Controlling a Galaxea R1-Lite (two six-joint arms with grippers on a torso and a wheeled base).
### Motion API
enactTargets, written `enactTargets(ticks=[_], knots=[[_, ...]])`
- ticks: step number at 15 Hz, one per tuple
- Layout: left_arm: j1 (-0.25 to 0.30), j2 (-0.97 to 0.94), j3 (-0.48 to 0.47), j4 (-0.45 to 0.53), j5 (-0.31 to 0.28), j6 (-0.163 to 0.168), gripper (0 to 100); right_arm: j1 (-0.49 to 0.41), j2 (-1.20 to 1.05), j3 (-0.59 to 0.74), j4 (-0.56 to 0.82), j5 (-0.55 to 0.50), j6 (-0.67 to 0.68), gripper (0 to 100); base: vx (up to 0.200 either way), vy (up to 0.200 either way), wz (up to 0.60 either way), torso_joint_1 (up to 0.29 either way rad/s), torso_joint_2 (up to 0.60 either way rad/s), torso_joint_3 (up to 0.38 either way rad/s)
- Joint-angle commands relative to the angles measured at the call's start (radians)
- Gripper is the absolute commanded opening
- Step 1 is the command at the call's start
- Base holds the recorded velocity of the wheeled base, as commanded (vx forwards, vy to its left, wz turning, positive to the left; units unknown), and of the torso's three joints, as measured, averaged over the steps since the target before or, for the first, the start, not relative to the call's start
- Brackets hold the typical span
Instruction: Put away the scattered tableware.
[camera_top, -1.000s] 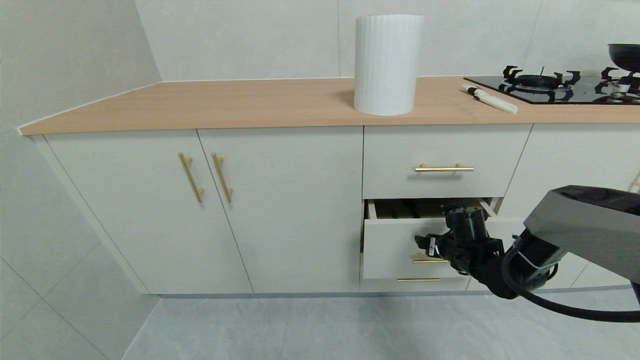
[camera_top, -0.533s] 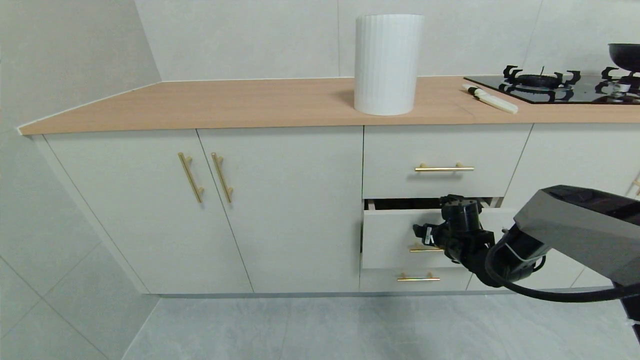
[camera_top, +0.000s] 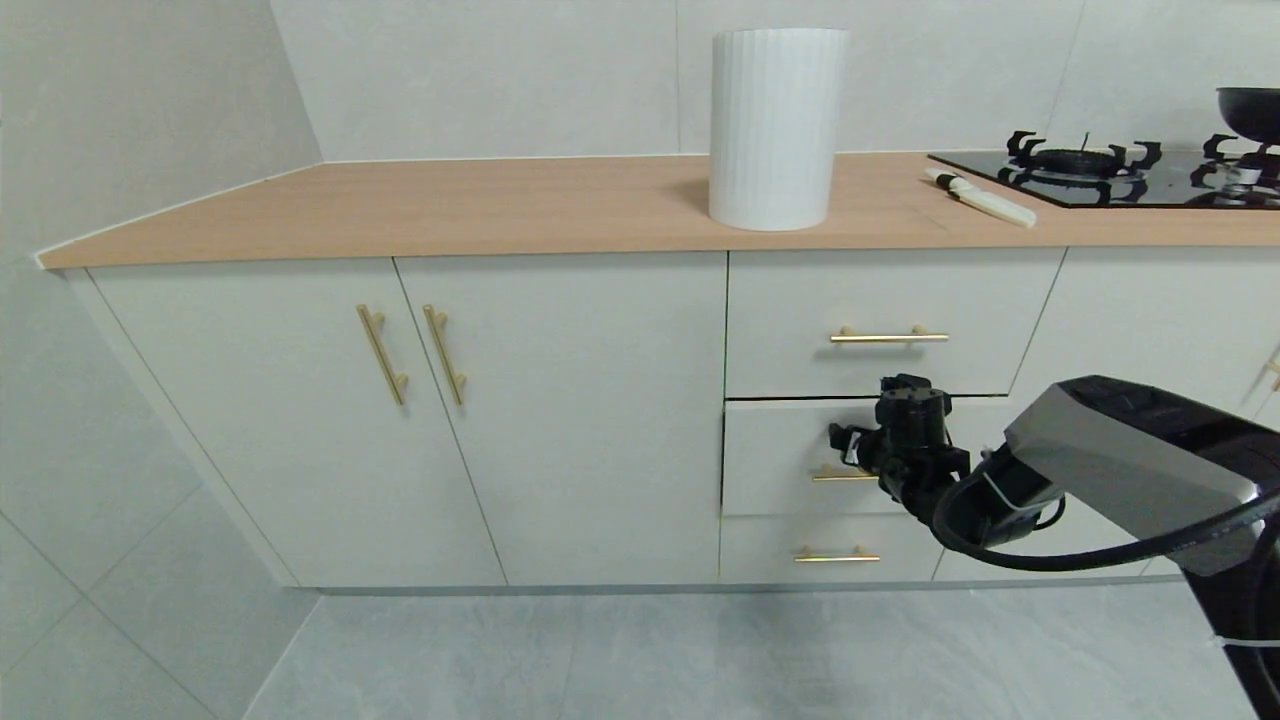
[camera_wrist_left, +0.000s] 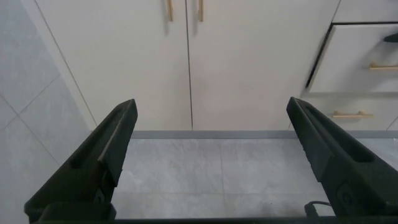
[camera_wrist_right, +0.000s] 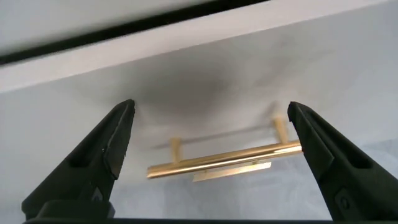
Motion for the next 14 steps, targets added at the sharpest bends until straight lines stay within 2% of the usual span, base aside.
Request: enactTargets(ticks=[1,7,12,14], knots=[[0.0,0.0,0.0,0.0,0.0,0.0,100,-0.008,0.038,-0.044,0.001,-0.008,0.006,100,0.0,0.0,0.0,0.0,0.0,0.0],[0.0,0.0,0.0,0.0,0.0,0.0,100,-0.027,0.085,-0.142,0.001,-0.07,0.029,100,0.0,0.0,0.0,0.0,0.0,0.0],[0.0,0.0,0.0,0.0,0.0,0.0,100,-0.027,0.073,-0.127,0.003,-0.074,0.029,100,0.0,0.0,0.0,0.0,0.0,0.0],[0.0,0.0,0.0,0.0,0.0,0.0,100,-0.027,0.01,-0.051,0.004,-0.077,0.027,100,0.0,0.0,0.0,0.0,0.0,0.0]])
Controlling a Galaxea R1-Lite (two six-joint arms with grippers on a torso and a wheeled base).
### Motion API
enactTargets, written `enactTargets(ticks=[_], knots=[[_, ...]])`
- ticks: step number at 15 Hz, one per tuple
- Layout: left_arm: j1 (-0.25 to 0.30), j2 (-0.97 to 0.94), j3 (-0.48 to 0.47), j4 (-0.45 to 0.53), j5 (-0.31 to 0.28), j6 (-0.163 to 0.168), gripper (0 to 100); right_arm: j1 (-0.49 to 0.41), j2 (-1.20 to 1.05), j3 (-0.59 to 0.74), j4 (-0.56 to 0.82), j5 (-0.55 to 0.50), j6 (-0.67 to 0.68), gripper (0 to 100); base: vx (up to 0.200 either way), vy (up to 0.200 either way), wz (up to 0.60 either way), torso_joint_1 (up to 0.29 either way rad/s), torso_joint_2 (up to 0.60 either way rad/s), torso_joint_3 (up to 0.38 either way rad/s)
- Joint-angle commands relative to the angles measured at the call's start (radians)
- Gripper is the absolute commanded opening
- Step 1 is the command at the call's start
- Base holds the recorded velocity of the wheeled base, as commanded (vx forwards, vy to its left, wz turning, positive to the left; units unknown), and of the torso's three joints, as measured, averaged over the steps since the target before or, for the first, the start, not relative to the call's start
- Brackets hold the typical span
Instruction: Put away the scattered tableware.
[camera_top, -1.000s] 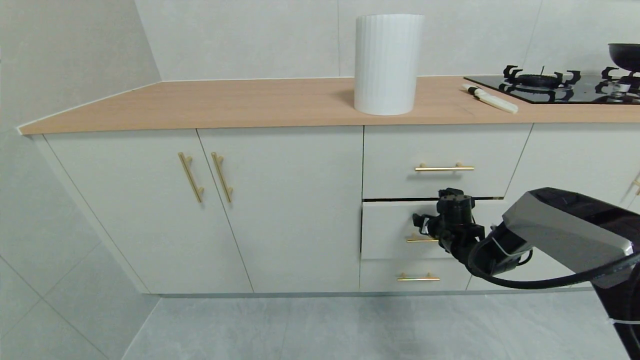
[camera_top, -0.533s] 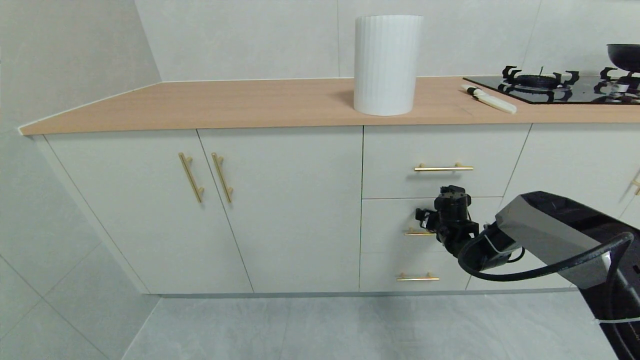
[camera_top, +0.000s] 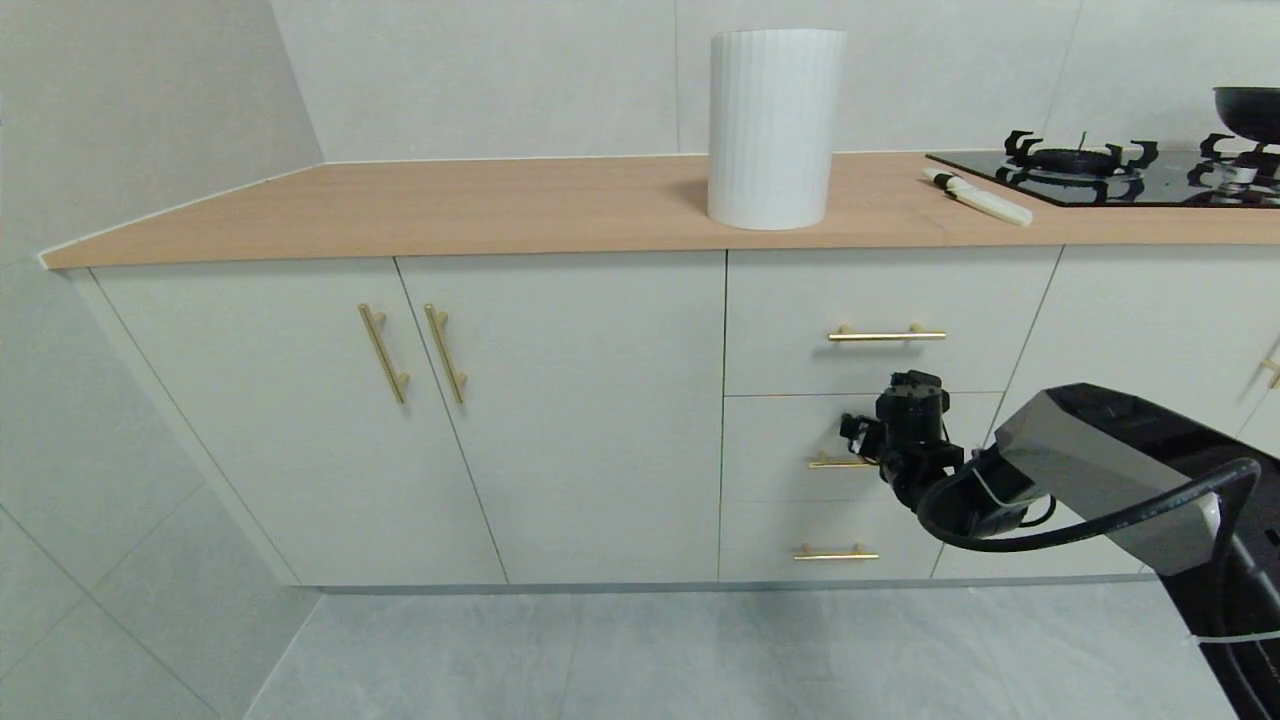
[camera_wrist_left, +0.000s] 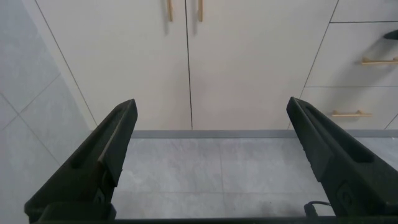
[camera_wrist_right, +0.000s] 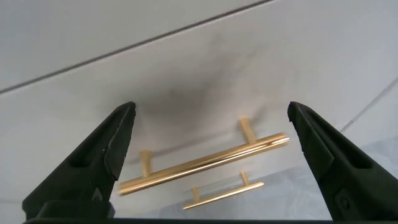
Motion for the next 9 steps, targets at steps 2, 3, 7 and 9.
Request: enactTargets(ticks=[2,3,7,9], knots=[[0.0,0.0,0.0,0.0,0.001,-0.001,100,0.006,-0.182,0.199,0.02,0.039,-0.005,100,0.0,0.0,0.0,0.0,0.0,0.0],[0.0,0.0,0.0,0.0,0.001,-0.001,100,0.011,-0.242,0.258,0.026,0.056,-0.008,100,0.0,0.0,0.0,0.0,0.0,0.0],[0.0,0.0,0.0,0.0,0.001,-0.001,100,0.031,-0.574,0.532,0.092,0.059,-0.014,100,0.0,0.0,0.0,0.0,0.0,0.0],[0.0,0.0,0.0,0.0,0.001,-0.001,100,0.051,-0.785,0.683,0.093,0.056,-0.046,100,0.0,0.0,0.0,0.0,0.0,0.0]])
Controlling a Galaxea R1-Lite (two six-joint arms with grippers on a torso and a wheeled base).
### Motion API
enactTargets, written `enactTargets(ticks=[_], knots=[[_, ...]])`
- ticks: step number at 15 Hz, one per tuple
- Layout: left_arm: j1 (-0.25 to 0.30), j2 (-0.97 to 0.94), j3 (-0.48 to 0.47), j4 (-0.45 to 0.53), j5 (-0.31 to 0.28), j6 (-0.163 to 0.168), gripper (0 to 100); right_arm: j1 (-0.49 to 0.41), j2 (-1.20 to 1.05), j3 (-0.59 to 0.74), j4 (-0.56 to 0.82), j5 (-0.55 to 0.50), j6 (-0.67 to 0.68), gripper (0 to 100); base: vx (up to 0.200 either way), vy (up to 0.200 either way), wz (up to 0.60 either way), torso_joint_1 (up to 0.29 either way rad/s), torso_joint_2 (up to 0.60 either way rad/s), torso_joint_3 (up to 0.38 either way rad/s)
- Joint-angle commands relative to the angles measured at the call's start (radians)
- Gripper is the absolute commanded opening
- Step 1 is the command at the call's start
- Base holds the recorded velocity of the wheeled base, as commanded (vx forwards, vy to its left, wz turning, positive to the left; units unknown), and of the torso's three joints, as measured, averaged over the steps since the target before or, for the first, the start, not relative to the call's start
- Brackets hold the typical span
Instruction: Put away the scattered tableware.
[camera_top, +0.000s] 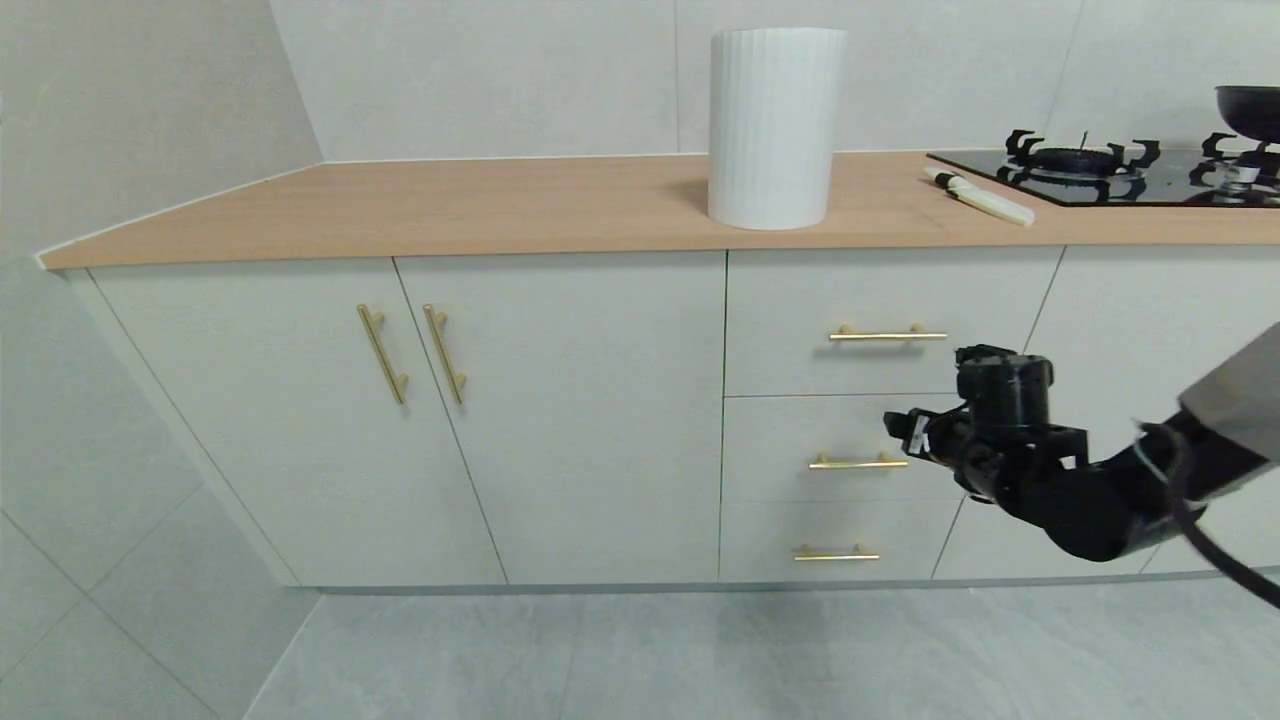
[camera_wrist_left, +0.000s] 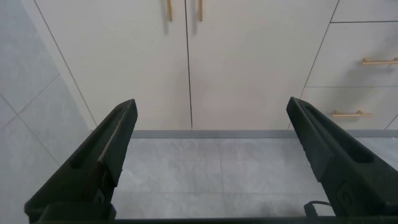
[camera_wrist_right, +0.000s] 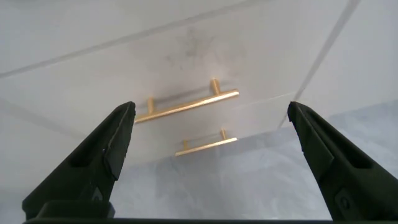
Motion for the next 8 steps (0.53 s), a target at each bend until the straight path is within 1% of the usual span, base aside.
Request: enactTargets(ticks=[1,2,3,4,5,7,8], knots=[[0.0,0.0,0.0,0.0,0.0,-0.001,100,0.028,-0.384,0.247,0.014,-0.008,-0.057,100,0.0,0.0,0.0,0.0,0.0,0.0],[0.0,0.0,0.0,0.0,0.0,-0.001,100,0.028,-0.498,0.317,0.02,-0.011,-0.1,100,0.0,0.0,0.0,0.0,0.0,0.0],[0.0,0.0,0.0,0.0,0.0,-0.001,100,0.026,-0.608,0.376,0.054,-0.012,-0.143,100,0.0,0.0,0.0,0.0,0.0,0.0],[0.0,0.0,0.0,0.0,0.0,-0.001,100,0.026,-0.67,0.4,0.08,-0.012,-0.161,100,0.0,0.0,0.0,0.0,0.0,0.0],[0.0,0.0,0.0,0.0,0.0,-0.001,100,0.025,-0.843,0.442,0.194,-0.012,-0.178,100,0.0,0.0,0.0,0.0,0.0,0.0],[0.0,0.0,0.0,0.0,0.0,-0.001,100,0.011,-1.085,0.435,0.431,-0.014,-0.18,100,0.0,0.0,0.0,0.0,0.0,0.0],[0.0,0.0,0.0,0.0,0.0,-0.001,100,0.002,-1.141,0.428,0.491,-0.012,-0.18,100,0.0,0.0,0.0,0.0,0.0,0.0]])
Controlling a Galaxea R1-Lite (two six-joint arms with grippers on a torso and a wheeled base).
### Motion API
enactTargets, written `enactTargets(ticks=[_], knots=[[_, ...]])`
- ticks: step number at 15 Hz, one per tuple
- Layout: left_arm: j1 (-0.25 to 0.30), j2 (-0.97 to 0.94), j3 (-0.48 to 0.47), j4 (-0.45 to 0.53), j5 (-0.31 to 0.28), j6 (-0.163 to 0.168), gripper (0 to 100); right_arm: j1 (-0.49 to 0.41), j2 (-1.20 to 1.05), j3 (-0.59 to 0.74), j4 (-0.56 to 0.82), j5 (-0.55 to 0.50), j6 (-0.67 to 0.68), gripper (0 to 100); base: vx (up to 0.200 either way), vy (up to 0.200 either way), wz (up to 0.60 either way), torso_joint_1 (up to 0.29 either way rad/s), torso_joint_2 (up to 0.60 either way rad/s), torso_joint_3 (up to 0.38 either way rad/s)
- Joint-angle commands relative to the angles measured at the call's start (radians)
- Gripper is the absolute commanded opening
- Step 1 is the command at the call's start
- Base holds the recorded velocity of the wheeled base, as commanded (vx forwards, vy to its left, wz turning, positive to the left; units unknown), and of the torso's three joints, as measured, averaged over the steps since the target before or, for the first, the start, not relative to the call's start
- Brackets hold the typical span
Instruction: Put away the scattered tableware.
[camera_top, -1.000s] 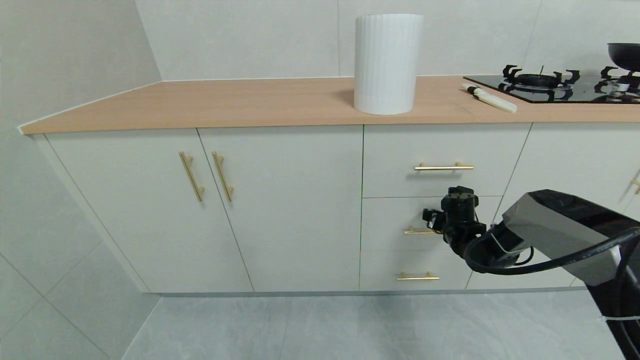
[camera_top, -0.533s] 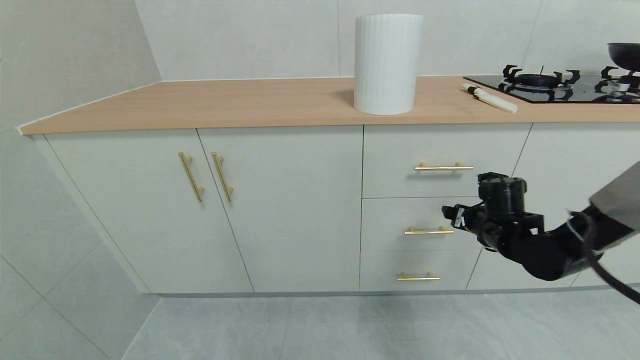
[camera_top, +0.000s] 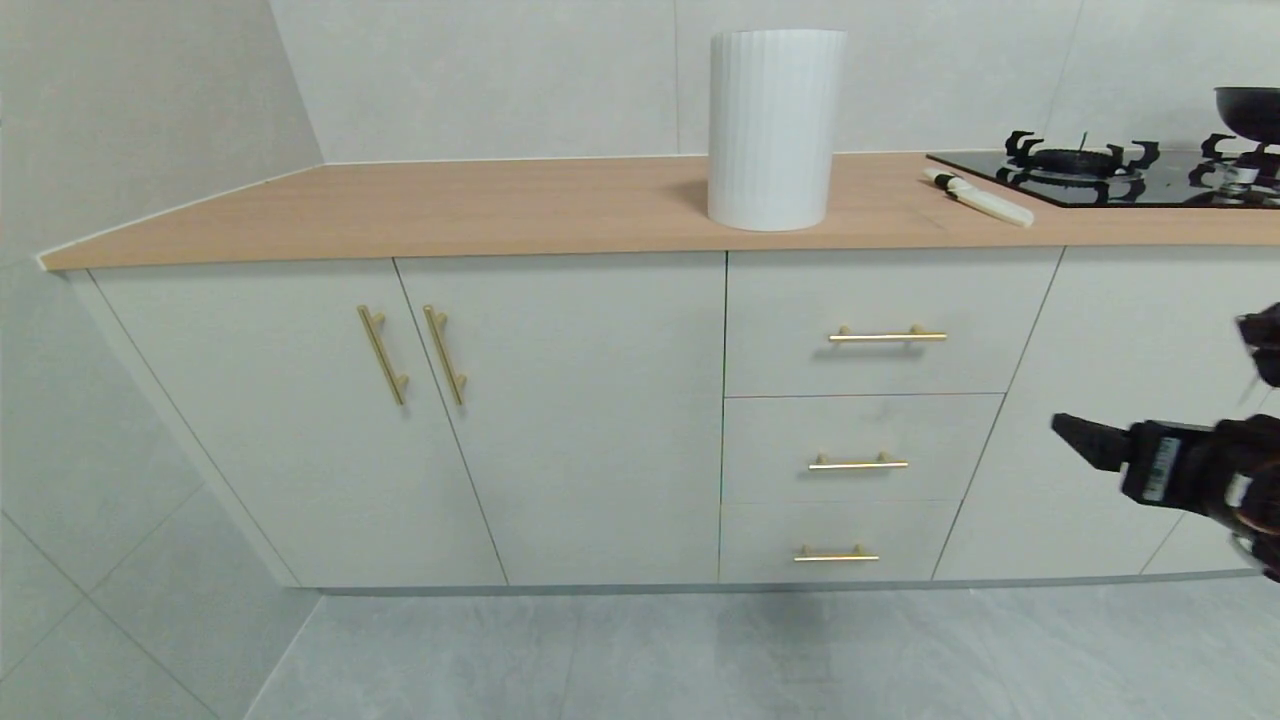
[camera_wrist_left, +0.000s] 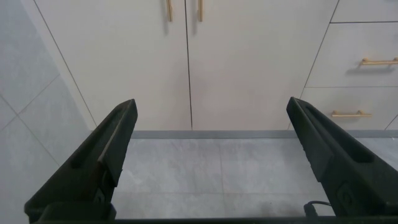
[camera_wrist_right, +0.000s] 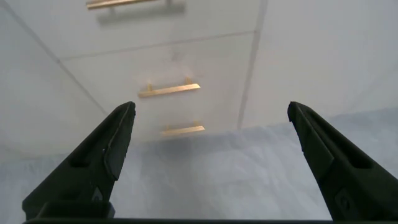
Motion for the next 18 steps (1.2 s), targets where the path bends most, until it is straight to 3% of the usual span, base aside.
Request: enactTargets(ticks=[1,9,12,13,16,18], knots=[[0.0,0.0,0.0,0.0,0.001,0.0,100,-0.049,-0.485,0.023,0.318,-0.002,-0.048,100,0.0,0.0,0.0,0.0,0.0,0.0],[0.0,0.0,0.0,0.0,0.001,0.0,100,-0.213,-1.068,0.077,0.556,0.01,-0.329,100,0.0,0.0,0.0,0.0,0.0,0.0],[0.0,0.0,0.0,0.0,0.001,0.0,100,-0.218,-1.172,0.079,0.614,0.01,-0.336,100,0.0,0.0,0.0,0.0,0.0,0.0],[0.0,0.0,0.0,0.0,0.001,0.0,100,-0.261,-1.2,0.077,0.616,0.014,-0.336,100,0.0,0.0,0.0,0.0,0.0,0.0],[0.0,0.0,0.0,0.0,0.001,0.0,100,-0.287,-1.261,0.097,0.633,0.113,-0.343,100,0.0,0.0,0.0,0.0,0.0,0.0],[0.0,0.0,0.0,0.0,0.001,0.0,100,-0.287,-1.261,0.18,0.627,0.166,-0.304,100,0.0,0.0,0.0,0.0,0.0,0.0]])
